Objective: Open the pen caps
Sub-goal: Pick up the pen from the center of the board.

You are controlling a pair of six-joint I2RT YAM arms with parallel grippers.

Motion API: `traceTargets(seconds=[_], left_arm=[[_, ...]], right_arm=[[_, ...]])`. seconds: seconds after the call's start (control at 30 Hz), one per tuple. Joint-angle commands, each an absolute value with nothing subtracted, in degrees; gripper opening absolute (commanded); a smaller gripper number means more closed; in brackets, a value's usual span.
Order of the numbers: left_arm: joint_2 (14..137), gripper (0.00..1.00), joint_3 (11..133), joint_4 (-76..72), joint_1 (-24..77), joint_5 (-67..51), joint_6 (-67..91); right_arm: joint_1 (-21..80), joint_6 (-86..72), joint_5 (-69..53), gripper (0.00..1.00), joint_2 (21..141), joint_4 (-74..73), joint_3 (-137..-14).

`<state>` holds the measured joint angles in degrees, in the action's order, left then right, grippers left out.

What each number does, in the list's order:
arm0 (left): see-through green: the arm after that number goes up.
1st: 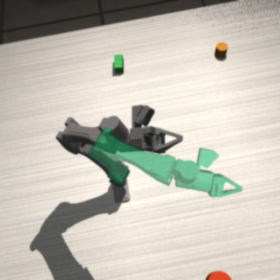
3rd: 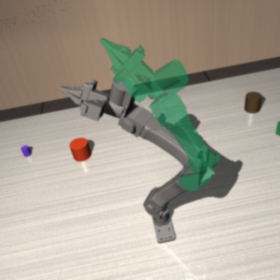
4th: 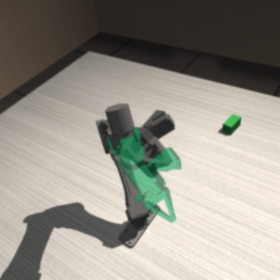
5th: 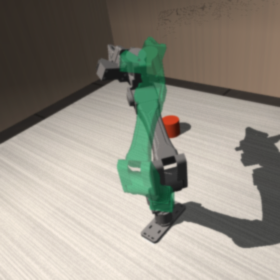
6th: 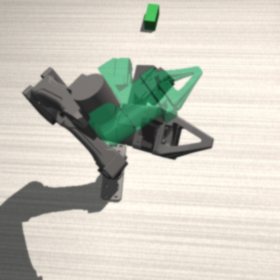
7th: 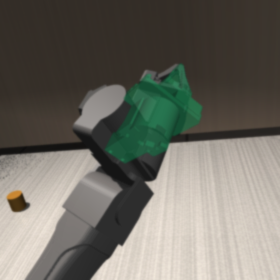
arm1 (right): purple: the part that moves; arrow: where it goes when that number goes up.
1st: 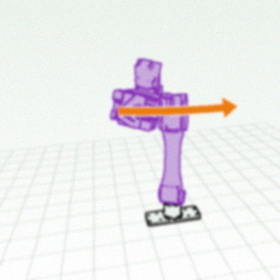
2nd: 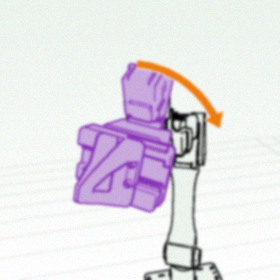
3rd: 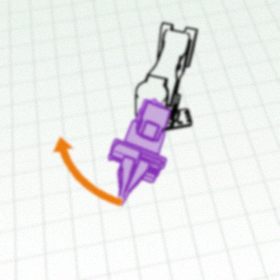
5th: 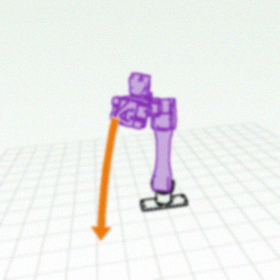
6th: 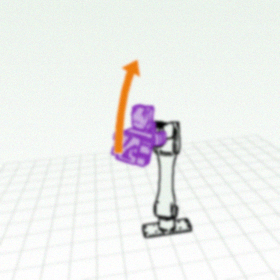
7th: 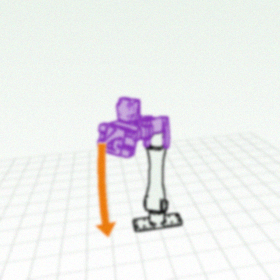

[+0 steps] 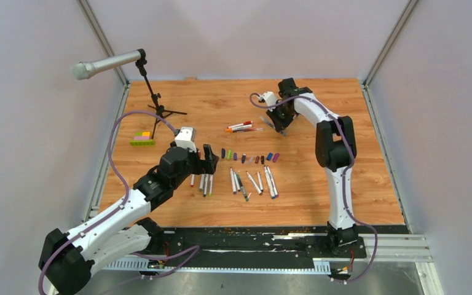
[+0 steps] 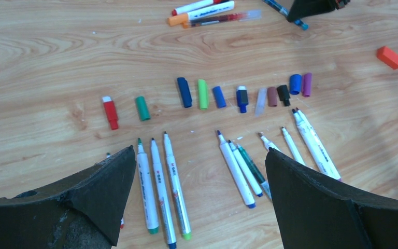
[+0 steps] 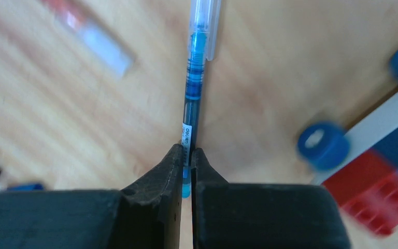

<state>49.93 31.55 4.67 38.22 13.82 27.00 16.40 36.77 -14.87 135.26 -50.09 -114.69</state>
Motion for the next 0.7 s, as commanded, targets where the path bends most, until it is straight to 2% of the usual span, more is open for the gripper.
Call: traceTargets(seconds=[0.0, 0.13, 0.23, 0.67], left_arm=[[49.8, 1.0, 32.13, 3.44, 37.98, 9.54, 31.57], [49.22, 1.0, 31.01, 2.01, 38.01, 6.93, 34.66], [48.05, 1.0, 30.8, 1.68, 38.04, 6.15, 36.1], [42.52, 1.0, 29.85, 3.33, 38.02, 4.94, 40.53]], right_arm=[[15.73, 36.96, -12.55, 0.0, 126.36, -52.7, -101.84], [14.79, 36.28, -10.48, 0.0, 118.89, -49.71, -88.78], [13.97, 35.4, -9.31, 0.02, 115.94, -48.62, -83.45], [13.77, 32.11, -6.0, 0.17, 117.55, -44.56, -81.07]])
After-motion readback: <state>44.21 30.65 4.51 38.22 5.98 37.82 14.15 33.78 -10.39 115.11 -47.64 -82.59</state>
